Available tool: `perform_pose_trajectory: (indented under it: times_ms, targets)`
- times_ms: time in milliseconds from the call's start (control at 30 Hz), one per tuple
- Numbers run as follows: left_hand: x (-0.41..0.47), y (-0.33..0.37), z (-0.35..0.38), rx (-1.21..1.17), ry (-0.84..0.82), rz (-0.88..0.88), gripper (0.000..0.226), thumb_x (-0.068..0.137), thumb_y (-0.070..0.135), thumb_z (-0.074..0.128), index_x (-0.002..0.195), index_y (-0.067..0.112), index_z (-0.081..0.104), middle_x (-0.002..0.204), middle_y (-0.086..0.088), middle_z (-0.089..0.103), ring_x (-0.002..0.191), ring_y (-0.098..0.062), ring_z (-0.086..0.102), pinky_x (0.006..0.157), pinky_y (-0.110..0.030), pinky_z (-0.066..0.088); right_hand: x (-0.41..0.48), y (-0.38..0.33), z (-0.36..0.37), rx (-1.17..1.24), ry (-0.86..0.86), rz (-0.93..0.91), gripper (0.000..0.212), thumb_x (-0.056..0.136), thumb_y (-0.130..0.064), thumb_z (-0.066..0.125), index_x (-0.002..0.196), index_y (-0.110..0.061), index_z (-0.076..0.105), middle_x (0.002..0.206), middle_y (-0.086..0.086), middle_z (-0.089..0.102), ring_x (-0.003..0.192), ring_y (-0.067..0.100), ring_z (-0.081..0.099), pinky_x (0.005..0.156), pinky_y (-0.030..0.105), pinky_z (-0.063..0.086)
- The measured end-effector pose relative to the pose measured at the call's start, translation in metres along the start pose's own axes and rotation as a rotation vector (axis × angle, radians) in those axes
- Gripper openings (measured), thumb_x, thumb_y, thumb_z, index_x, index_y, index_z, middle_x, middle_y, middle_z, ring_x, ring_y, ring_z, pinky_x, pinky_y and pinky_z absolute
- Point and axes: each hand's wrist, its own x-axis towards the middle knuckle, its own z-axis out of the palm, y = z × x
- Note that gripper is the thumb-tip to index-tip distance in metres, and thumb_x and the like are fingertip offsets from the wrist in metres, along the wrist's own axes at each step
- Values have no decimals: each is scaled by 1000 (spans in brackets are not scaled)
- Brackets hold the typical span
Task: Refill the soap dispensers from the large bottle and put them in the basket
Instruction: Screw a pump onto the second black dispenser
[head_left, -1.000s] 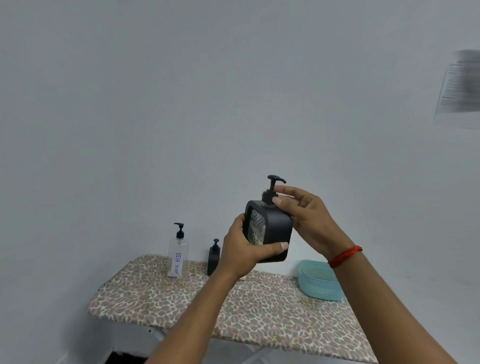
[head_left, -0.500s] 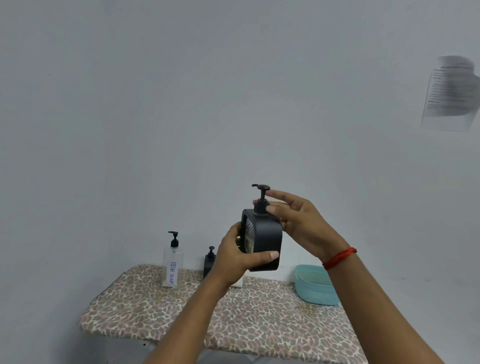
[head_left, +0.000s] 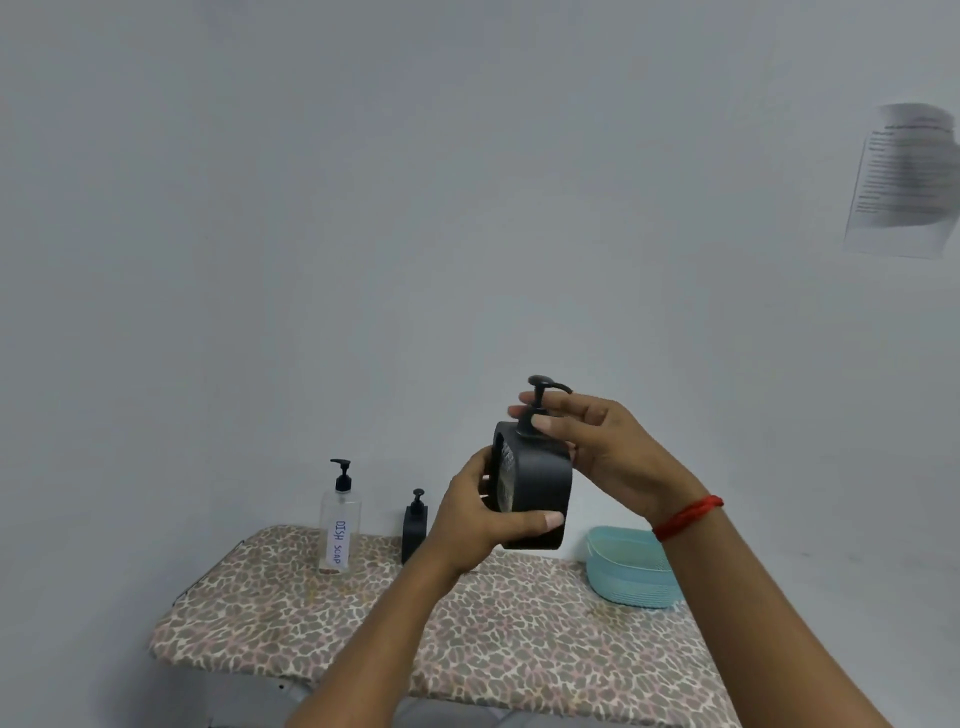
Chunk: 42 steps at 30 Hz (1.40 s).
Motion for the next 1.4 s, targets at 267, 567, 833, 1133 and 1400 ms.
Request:
perform_pose_trajectory:
  times_ms: [267, 567, 833, 1133, 1400]
  targets:
    - [-4, 0, 16, 70, 108, 50, 82, 58, 41, 99, 125, 41, 51, 117, 16, 66, 102, -2, 67, 80, -22, 60, 3, 13, 16, -144, 333, -103, 37, 72, -9, 89, 104, -8, 71, 73, -1, 74, 77, 20, 74, 73, 33, 58]
    - [-5, -6, -1, 87, 4, 38, 79, 59, 35, 99, 124, 45, 54, 117, 17, 67, 104, 3, 67, 79, -20, 58, 1, 14, 6, -297, 204, -77, 37, 76, -26, 88, 110, -20, 76, 104, -1, 77, 96, 20, 73, 91, 41, 59]
    - [-7, -18, 3, 86, 30, -23, 78, 63, 28, 100, 128, 35, 57, 115, 13, 70, 100, 2, 68, 78, -19, 58, -2, 28, 2, -221, 206, -84, 26, 88, -3, 74, 113, -4, 75, 103, 9, 79, 104, 23, 74, 98, 41, 57]
    - [-1, -15, 19, 97, 38, -21, 91, 64, 30, 100, 138, 34, 46, 122, 23, 60, 106, 8, 62, 78, -7, 51, -8, 31, 5, -132, 396, -286, 41, 87, -37, 66, 120, -12, 72, 111, 2, 77, 97, 4, 71, 73, 16, 54]
    - [-4, -36, 23, -49, -90, -135, 108, 48, 46, 96, 140, 27, 42, 140, 6, 57, 125, -13, 61, 98, -24, 56, -1, 33, -7, -209, 165, -140, 36, 103, -37, 47, 118, -18, 74, 94, -4, 71, 94, 8, 64, 80, 28, 46]
